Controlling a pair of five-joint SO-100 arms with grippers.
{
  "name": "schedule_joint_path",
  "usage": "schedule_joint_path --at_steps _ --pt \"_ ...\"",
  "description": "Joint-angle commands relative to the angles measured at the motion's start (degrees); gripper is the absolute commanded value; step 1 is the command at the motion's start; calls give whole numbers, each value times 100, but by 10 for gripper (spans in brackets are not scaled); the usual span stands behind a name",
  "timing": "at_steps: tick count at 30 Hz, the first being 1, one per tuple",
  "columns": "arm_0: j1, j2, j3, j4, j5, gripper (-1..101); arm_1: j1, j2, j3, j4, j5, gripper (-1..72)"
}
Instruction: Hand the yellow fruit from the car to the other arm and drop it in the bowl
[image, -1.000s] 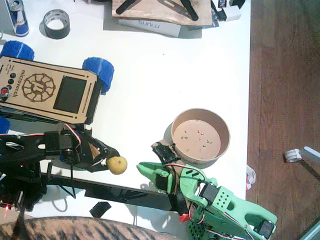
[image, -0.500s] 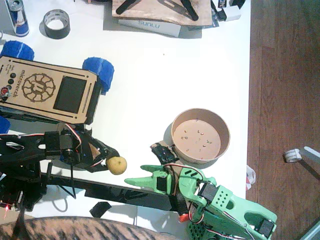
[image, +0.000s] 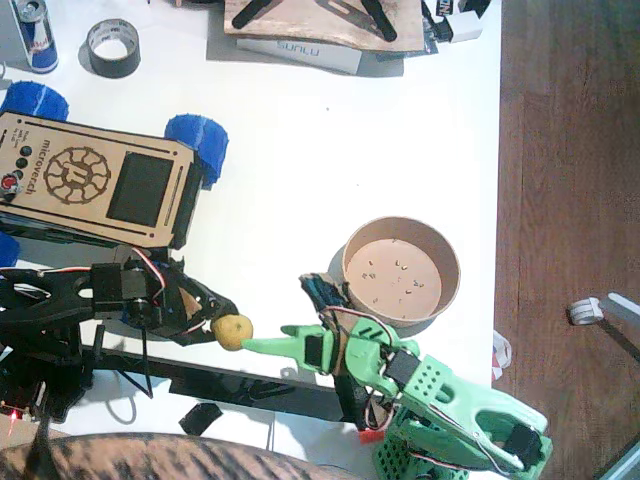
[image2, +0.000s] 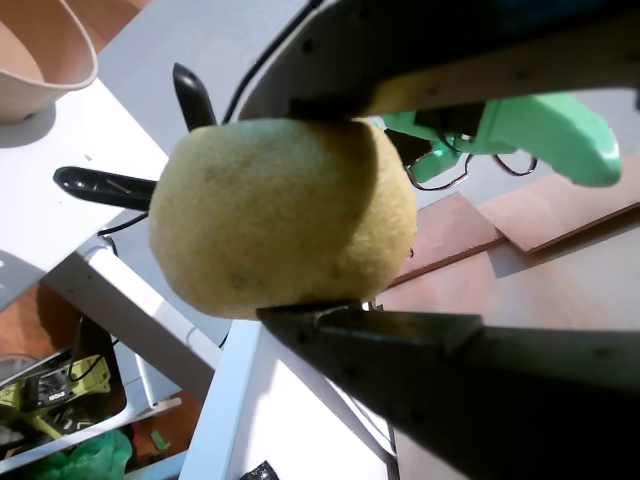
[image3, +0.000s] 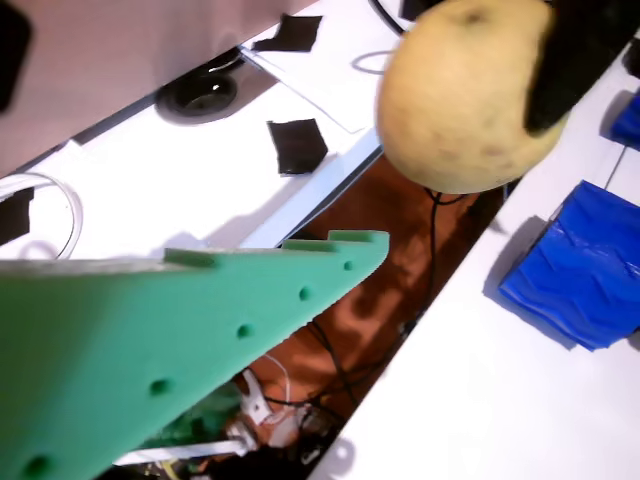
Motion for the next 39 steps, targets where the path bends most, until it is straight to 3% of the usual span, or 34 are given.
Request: schedule_joint_path --at_steps 1,11,23,39 --pt "53 44 -62 -141 -62 1 70 -299 -431 -308 53 460" --pt "44 35 -62 -123 -62 1 35 -1230 -782 -949 18 450" --pt "-18 9 -62 44 -62 1 -114 -2083 -1151 -1582 422 459" --pt "-26 -105 -62 -88 -62 7 -290 -3094 -1608 -1600 1213 476"
